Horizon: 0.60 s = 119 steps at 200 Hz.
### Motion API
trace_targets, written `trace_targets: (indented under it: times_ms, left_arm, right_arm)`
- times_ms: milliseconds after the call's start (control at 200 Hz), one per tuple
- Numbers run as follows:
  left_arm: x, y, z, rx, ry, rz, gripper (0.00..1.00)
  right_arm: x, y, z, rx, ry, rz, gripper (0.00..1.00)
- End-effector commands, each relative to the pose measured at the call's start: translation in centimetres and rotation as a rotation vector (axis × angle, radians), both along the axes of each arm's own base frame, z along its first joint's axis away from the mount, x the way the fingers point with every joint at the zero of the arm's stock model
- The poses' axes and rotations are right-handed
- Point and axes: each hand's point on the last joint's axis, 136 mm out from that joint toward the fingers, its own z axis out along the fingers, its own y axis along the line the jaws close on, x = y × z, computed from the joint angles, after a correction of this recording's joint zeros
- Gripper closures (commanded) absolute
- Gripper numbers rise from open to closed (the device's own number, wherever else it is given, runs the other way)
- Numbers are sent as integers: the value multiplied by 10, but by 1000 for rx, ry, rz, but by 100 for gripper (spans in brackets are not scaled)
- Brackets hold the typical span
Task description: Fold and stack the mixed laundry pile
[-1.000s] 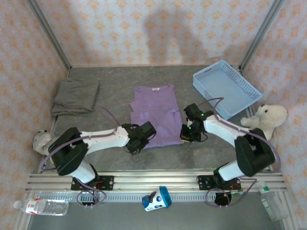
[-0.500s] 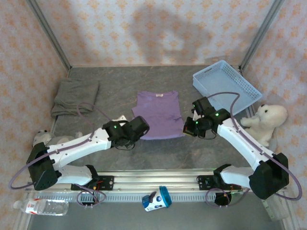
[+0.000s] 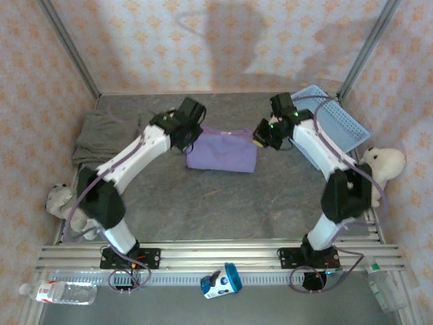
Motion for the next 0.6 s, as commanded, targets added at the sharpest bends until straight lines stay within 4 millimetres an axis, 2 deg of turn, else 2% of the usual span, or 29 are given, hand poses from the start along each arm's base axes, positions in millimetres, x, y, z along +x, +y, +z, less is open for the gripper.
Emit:
trace_targets:
  times_ms: [0,30,55,75,100,120,195,295,375,450,520,590]
  left_arm:
    - [51,11,-27,38,101,-72,35]
    - [65,9,-36,31,134,-85,29]
    - [73,9,-43,34,161,-98,26]
    - [81,8,-37,37,155,-105,26]
    - [86,8,-42,54,176,-114,25]
    - [91,7,-37,62,167,-121,24]
    - [99,6,-28,77,151,-137,24]
    - [97,4,-19,65,116,-147,24]
    - [85,-4,-22,32,108,-167,25]
    - [69,-18,-26,-1,100,-198,27]
    - [46,-33,-43,-12,131,-234,29]
    - [24,-47,-63,-20,177,-262,35]
  right_arm:
    - [82,-14,-12,-13,-65,-100,44]
    - [98,-16,-15,-17,-70,-111,32]
    - [108,-17,-18,-13,-72,-119,29]
    - [115,-16,-17,1,-77,-117,27]
    - [122,-12,-16,22,-85,-107,26]
    - [125,-10,-13,31,-93,-100,25]
    - [126,-4,-7,28,-119,-56,25]
    - [109,2,-8,3,-113,9,28]
    - [86,12,-15,-14,-85,74,33]
    - [62,26,-23,-11,-49,136,42]
    - [42,38,-35,-14,-24,176,54]
    - [31,48,-46,0,-15,192,61]
